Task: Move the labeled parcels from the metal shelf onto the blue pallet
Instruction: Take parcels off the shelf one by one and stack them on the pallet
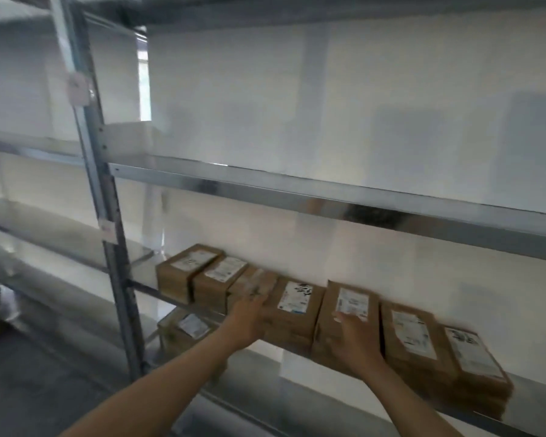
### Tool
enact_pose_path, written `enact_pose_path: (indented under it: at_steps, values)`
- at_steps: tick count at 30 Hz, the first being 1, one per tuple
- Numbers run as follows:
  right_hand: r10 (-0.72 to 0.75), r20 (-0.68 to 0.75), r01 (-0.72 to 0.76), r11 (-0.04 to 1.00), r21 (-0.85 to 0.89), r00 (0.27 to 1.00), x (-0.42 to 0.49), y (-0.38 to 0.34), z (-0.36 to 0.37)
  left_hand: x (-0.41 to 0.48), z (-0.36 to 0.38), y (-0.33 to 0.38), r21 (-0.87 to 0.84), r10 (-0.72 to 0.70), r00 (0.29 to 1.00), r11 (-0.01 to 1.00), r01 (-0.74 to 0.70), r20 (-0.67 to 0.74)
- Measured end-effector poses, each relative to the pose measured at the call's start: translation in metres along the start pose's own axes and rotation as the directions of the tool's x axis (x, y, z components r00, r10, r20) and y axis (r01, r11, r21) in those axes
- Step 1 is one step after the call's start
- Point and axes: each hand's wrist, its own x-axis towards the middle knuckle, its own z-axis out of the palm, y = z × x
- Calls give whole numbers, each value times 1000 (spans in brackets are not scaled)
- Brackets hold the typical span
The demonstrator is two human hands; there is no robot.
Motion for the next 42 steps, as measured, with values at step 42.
enact_pose_path:
  at_steps: [42]
  values:
    - [83, 365, -34, 990, -138, 927, 296, -302, 245, 219, -37, -428, -205, 98, 938, 978, -29, 333]
